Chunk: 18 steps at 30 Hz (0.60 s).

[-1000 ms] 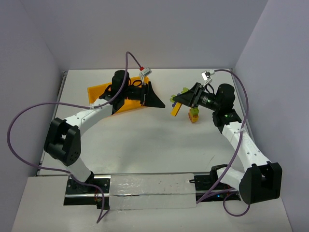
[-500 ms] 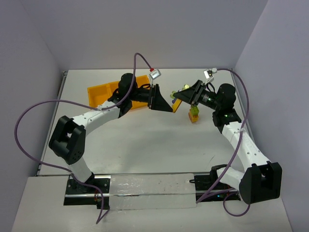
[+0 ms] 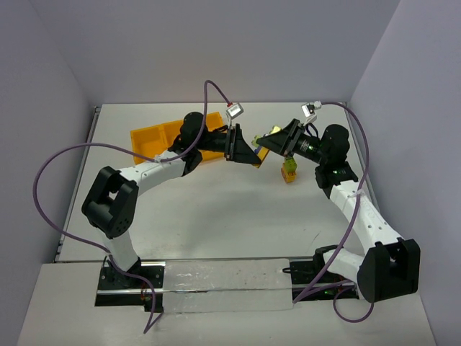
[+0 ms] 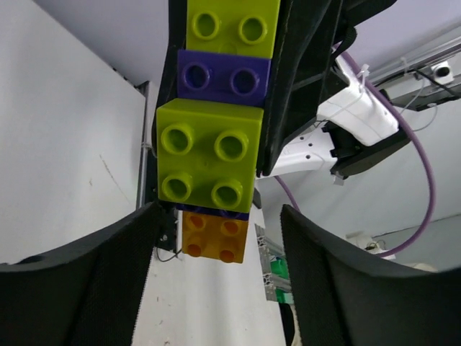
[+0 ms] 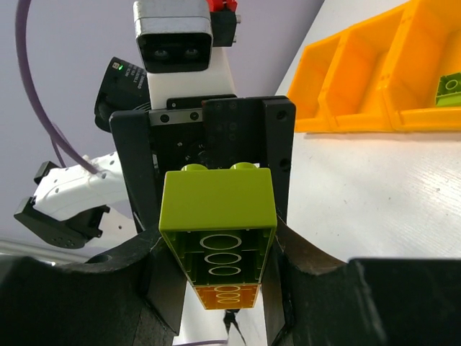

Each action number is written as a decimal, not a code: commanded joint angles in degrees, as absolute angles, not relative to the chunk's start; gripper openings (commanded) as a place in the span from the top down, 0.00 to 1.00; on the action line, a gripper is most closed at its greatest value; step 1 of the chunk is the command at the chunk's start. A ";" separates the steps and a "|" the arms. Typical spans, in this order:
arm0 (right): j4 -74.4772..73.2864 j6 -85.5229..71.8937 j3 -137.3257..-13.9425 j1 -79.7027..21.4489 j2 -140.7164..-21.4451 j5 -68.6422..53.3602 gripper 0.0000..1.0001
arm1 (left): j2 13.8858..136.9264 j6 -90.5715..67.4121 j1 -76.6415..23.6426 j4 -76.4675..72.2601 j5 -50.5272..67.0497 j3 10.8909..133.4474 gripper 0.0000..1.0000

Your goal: Sort the legos into containers by color

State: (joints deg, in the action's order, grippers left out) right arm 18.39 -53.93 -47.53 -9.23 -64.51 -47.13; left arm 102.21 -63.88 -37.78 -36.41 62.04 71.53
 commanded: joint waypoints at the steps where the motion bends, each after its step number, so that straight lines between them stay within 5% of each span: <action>1: 22.24 -54.23 -47.46 -9.62 -64.47 -46.93 1.00 | 103.40 -69.98 -38.14 -48.58 63.54 73.66 0.32; 3: 22.24 -54.24 -47.44 -9.67 -64.51 -46.92 1.00 | 103.46 -70.60 -38.14 -49.62 63.79 73.55 0.43; 8: 22.06 -54.49 -47.33 -9.76 -64.60 -46.63 0.98 | 103.40 -71.76 -38.14 -50.84 65.04 73.13 0.92; 10: 21.54 -54.32 -47.55 -9.76 -64.86 -46.58 0.93 | 103.19 -70.94 -38.14 -49.85 65.04 73.04 1.00; 12: 20.58 -54.14 -47.89 -9.76 -64.95 -46.41 0.79 | 103.01 -70.41 -38.14 -49.49 64.95 72.69 1.00; 13: 19.14 -53.05 -48.40 -9.67 -64.95 -46.07 0.52 | 102.42 -69.48 -38.14 -48.56 64.62 72.52 1.00; 14: 18.11 -52.44 -48.67 -9.67 -64.95 -45.81 0.40 | 102.23 -68.87 -38.14 -47.80 64.36 72.35 1.00; 18: 12.34 -49.13 -50.41 -9.67 -64.08 -43.92 0.16 | 101.41 -65.77 -38.01 -43.47 63.44 72.56 1.00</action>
